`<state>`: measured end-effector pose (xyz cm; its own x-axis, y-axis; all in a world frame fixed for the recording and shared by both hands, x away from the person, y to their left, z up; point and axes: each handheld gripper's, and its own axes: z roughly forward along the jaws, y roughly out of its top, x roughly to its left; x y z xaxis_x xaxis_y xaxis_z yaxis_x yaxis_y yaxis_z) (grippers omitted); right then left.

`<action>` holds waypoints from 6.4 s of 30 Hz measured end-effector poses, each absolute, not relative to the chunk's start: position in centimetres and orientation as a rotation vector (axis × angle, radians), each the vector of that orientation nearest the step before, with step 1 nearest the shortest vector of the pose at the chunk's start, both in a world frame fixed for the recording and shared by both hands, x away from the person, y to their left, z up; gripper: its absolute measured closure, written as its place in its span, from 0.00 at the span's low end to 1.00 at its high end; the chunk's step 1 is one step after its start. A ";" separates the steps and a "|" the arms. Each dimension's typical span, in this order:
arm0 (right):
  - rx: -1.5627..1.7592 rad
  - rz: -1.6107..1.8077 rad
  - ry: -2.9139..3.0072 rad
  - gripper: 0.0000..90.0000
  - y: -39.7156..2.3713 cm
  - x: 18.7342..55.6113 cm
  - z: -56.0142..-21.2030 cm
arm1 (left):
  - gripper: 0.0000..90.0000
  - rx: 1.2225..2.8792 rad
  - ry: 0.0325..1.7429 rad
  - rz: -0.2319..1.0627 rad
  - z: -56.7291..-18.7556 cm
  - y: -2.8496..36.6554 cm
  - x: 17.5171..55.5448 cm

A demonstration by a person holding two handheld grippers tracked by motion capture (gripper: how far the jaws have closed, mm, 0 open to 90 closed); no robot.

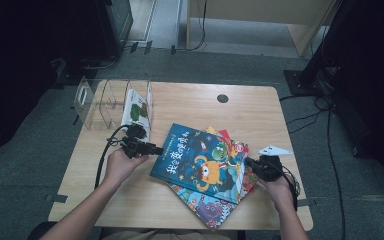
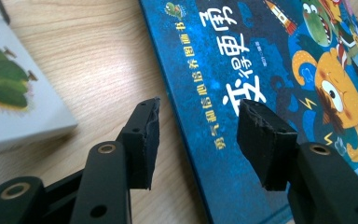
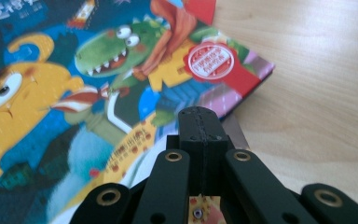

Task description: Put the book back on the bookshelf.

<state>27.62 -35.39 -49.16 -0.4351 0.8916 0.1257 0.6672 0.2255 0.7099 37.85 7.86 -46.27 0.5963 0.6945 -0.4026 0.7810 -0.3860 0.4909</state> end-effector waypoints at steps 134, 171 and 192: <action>1.383 1.108 2.225 1.00 -31.6 29.0 -49.9 | 0.66 2.047 1.253 -0.611 -39.4 8.1 40.3; 1.228 1.135 2.323 1.00 -28.6 30.2 -49.9 | 0.86 1.994 1.239 -0.748 -36.9 8.4 40.6; 1.157 1.162 2.366 0.91 -27.9 30.6 -50.0 | 0.89 1.961 1.304 -0.779 -36.1 9.6 41.4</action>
